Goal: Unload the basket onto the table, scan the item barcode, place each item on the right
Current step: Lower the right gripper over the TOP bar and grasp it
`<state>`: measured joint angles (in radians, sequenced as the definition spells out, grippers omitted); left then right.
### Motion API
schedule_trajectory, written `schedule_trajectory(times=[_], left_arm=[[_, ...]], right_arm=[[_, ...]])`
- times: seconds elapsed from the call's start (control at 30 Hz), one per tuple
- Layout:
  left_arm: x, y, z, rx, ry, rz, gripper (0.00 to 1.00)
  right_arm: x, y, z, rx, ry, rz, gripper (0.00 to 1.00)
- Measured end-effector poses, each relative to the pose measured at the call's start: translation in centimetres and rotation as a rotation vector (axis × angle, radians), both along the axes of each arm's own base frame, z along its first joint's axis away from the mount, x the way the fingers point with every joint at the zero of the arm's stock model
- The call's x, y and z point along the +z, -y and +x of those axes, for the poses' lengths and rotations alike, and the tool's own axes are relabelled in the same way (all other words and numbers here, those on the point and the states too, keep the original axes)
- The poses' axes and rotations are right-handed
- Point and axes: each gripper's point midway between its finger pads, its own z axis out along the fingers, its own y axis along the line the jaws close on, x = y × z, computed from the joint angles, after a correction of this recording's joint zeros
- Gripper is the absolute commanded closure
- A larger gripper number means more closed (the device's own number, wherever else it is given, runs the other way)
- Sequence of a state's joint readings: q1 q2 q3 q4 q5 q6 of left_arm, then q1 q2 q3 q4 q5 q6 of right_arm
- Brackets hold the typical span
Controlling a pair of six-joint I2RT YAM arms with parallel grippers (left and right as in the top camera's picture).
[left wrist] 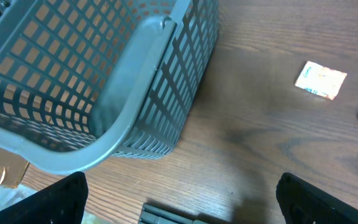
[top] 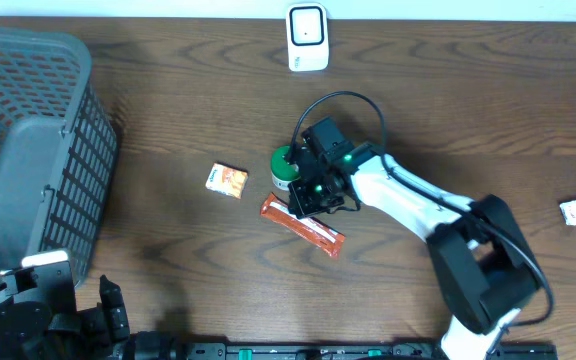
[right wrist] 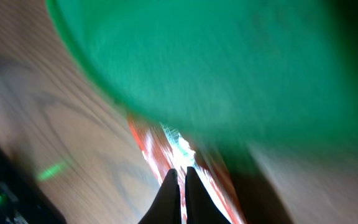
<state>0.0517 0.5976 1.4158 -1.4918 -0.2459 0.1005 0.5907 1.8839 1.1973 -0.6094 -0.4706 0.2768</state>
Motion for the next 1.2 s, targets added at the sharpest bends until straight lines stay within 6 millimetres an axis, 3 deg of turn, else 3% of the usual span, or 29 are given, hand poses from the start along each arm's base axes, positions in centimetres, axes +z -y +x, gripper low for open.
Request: schedule_trajectory(times=[0.2, 0.4, 0.47, 0.5, 0.7, 0.87, 1.07, 1.2], left_arm=[[0.0, 0.0, 0.0, 0.000, 0.000, 0.000, 0.03], [0.0, 0.0, 0.0, 0.000, -0.001, 0.000, 0.03], [0.0, 0.0, 0.0, 0.000, 0.000, 0.000, 0.03], [0.0, 0.0, 0.0, 0.000, -0.001, 0.000, 0.03], [0.0, 0.0, 0.0, 0.000, 0.000, 0.000, 0.03], [0.0, 0.0, 0.0, 0.000, 0.000, 0.000, 0.03], [0.0, 0.0, 0.0, 0.000, -0.001, 0.000, 0.03], [0.0, 0.0, 0.0, 0.000, 0.000, 0.000, 0.03]], right_arm=[[5.7, 4.5, 3.6, -0.128, 0.241, -0.127, 0.99], [2.4, 5.2, 2.9, -0.120, 0.176, -0.223, 0.99], [1.6, 5.4, 1.9, -0.115, 0.143, -0.247, 0.49], [1.4, 5.6, 1.6, -0.112, 0.134, -0.253, 0.32], [0.2, 6.9, -1.0, -0.015, 0.066, -0.304, 0.11], [-0.2, 6.5, -1.8, 0.104, 0.086, -0.265, 0.06], [-2.8, 5.9, -3.1, 0.182, 0.115, -0.185, 0.10], [-2.6, 4.6, -2.7, 0.206, 0.162, -0.111, 0.12]])
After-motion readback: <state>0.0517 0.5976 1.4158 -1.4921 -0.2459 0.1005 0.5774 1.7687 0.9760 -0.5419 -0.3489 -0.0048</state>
